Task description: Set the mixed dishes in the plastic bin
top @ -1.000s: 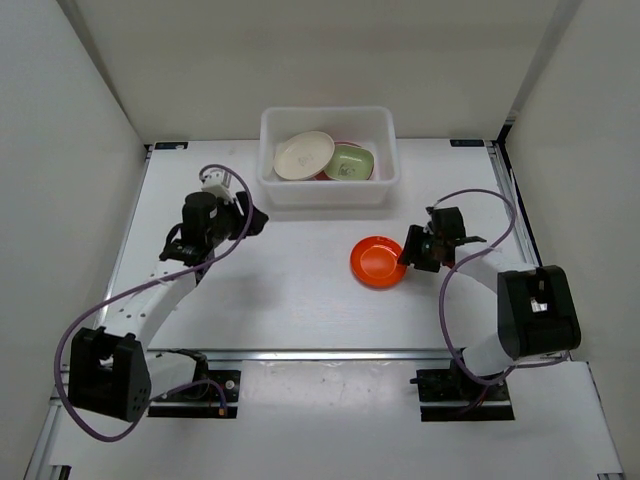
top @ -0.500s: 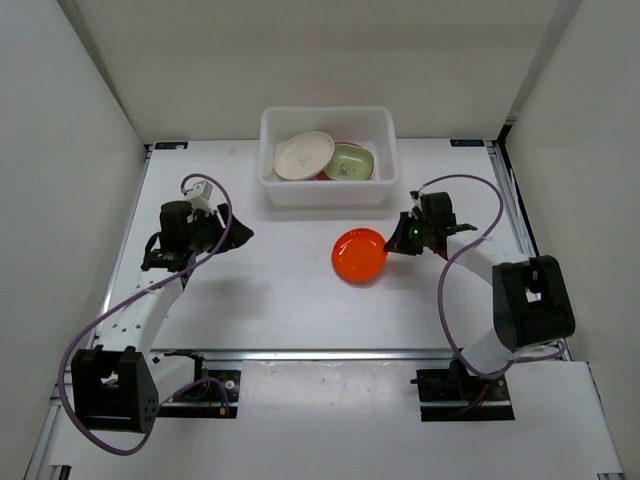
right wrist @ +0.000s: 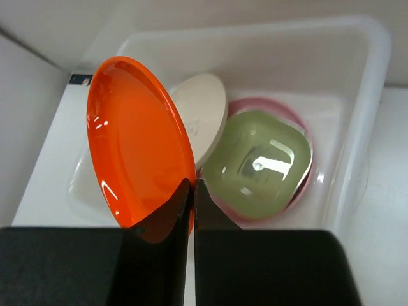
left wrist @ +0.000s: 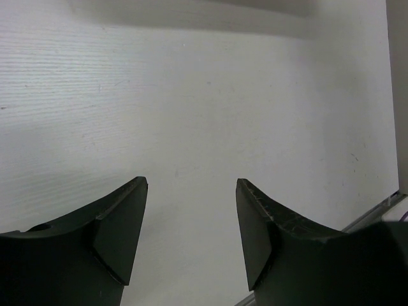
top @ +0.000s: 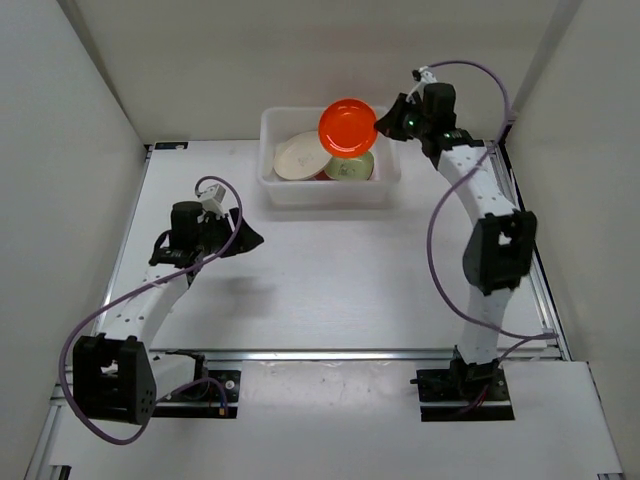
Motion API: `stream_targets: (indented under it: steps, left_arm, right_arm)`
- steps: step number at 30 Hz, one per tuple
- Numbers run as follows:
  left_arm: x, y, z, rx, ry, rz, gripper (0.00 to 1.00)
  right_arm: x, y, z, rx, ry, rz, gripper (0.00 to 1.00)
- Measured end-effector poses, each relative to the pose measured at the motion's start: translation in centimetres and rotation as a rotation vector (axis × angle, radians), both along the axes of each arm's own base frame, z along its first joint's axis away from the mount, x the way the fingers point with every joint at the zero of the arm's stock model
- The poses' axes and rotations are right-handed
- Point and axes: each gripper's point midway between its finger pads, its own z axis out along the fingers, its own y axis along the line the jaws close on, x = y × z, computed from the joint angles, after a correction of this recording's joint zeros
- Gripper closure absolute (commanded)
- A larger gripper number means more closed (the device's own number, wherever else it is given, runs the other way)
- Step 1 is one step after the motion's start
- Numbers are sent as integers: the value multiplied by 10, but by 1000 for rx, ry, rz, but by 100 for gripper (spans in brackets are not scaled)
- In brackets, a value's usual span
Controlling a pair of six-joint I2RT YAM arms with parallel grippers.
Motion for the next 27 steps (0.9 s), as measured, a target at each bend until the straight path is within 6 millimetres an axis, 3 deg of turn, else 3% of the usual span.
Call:
stream_targets:
  steps: [4,7,10,13,14,16,21,24,27]
  left_arm:
    - [-3,-7,-1,1,5,-22,31]
    - [-4,-8,-2,4,11,-25,31]
    - [-6,-8,-3,10,18,-29,30]
    - [-6,-8,-5,14,23,-30,29]
    - [-6,-8,-6,14,26,-30,29]
    - [-6,-8,-8,17,33,-31,27]
    - [-7,-8,-10,18,40,-31,25]
    - [-7,-8,-9,17,39,-32,24]
    - [-8,-8,-4,10,26,-34,25]
  right_arm:
    - [68,11,-34,-59,14,-18,100]
    - [103,15,-76,-99,47,-36,100]
    - [114,16,-121,-124,114,-45,100]
    - [107,13,-154,-143,201,-41,100]
    - [106,12,-156,-150,209,-41,98]
    - [104,11,-156,-157,212,-39,75]
    - [99,11,-156,-180,225,-27,39]
    - [88,10,-145,-225,231,-26,30]
    - [71,7,-110,-265,221,-26,25]
